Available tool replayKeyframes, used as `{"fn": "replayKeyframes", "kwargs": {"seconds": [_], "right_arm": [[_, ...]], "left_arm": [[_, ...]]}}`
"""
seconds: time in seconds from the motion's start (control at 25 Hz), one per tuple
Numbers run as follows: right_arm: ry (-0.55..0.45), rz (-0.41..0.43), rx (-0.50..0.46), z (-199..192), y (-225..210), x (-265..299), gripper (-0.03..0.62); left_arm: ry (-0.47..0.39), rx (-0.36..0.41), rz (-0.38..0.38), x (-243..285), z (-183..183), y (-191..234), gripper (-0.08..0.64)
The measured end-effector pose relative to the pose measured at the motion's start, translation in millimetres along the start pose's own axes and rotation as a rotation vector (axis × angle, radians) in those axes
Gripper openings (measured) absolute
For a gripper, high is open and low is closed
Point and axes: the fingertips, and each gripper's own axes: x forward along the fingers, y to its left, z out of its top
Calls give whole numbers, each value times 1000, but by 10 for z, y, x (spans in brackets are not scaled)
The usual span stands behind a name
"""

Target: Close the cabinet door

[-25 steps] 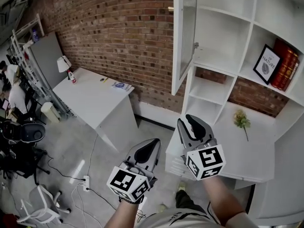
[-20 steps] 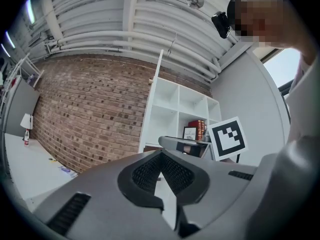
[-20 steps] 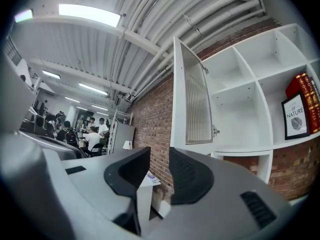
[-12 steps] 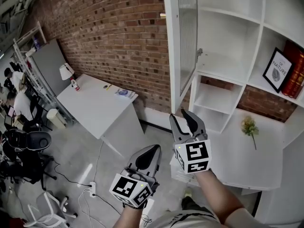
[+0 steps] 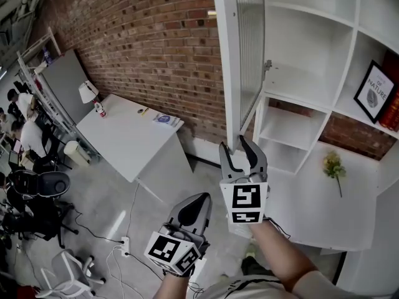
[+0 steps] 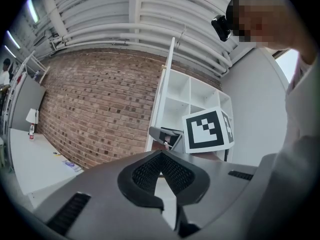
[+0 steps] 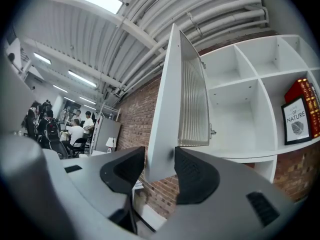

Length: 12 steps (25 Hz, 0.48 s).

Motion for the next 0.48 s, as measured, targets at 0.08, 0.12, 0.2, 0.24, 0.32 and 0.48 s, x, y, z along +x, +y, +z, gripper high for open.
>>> {"fn": "replayKeyframes", "kwargs": {"seconds": [0.08,0.12,0.2,0.24,0.32,0.48], "right_arm": [[0,-9,11,-1,-17,1,176],[-2,-12,15,2,-24,-8,176],[-4,-15,17,7,-41,-36,167],[-3,-15,18,7,-52,-53,164],[2,-17,18,-5,-79,-95,160],[12,-34,4,-58,-190,-203,149]], "left_arm": [[2,-4,-1,0,-14,15,11],[1,-5,-3,3,-16,18,11],[2,-7,-11,10,-19,8,11],[2,-9,-16,12,-24,-3,11],[3,-12,-27,10,-35,-27,11],[2,-16,-56,17,-47,-90,11]]}}
